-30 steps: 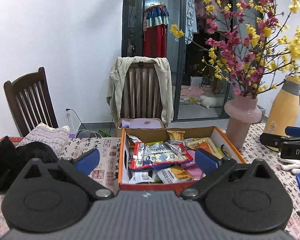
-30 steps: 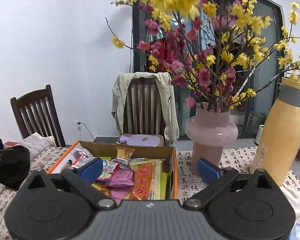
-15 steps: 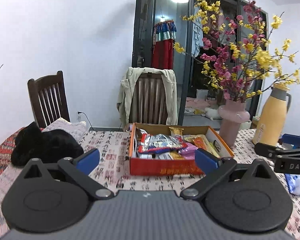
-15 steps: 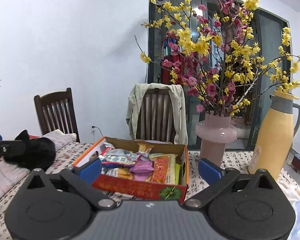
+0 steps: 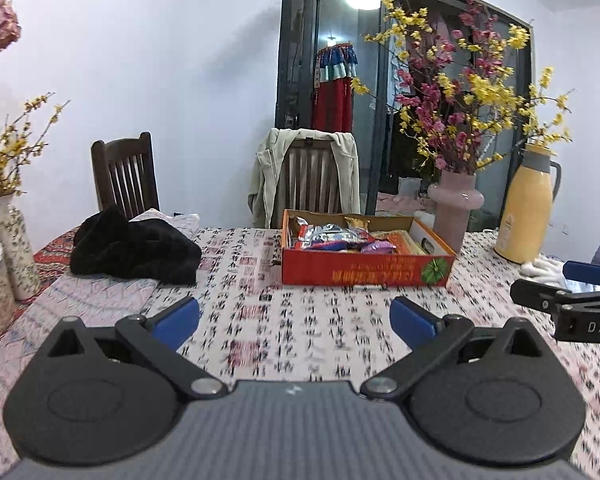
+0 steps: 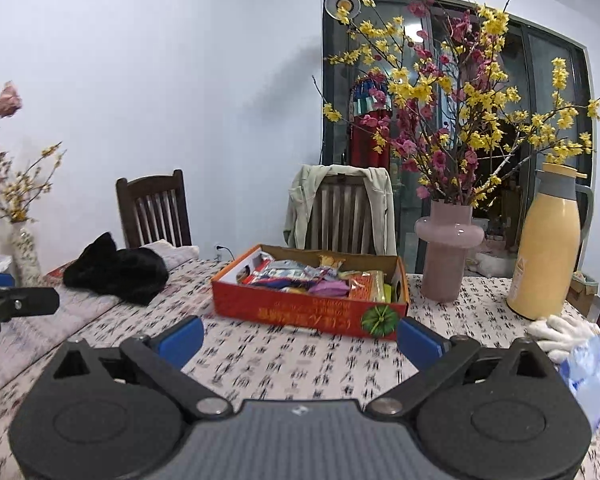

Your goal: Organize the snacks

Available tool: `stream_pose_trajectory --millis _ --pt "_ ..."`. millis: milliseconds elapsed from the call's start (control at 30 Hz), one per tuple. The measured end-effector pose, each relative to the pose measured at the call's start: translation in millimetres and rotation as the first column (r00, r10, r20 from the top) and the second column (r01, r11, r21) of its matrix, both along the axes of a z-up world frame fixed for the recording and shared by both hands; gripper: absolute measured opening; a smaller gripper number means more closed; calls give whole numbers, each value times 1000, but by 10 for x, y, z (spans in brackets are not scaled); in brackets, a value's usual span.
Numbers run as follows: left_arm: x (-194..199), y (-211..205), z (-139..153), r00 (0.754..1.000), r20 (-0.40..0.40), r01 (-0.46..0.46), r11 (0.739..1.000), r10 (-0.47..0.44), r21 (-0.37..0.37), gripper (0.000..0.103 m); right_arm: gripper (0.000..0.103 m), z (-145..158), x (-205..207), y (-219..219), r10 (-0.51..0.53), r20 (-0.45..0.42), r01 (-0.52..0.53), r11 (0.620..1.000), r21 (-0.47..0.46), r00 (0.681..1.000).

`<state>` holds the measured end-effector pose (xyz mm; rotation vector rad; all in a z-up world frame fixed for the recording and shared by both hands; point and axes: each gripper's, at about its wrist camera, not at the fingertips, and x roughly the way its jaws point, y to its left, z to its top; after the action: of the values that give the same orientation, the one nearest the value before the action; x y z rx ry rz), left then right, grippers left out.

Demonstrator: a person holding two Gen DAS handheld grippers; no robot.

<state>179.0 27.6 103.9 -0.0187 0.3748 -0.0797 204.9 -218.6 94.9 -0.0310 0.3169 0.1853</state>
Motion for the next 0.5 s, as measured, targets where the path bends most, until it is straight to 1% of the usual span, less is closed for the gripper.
stream_pose_trajectory --millis 233,367,500 --pt "-603 28 -225 1000 27 -5 1000 4 17 103 103 -226 -659 -32 -20 -4 20 999 44 1000" --pt "-900 69 -352 1000 6 -7 1000 7 -10 103 103 -330 -940 -74 -9 -27 12 995 97 1000" --pt "-1130 74 -439 1000 8 -18 1000 18 -7 103 103 -427 -1227 -43 -27 -25 29 996 88 999"
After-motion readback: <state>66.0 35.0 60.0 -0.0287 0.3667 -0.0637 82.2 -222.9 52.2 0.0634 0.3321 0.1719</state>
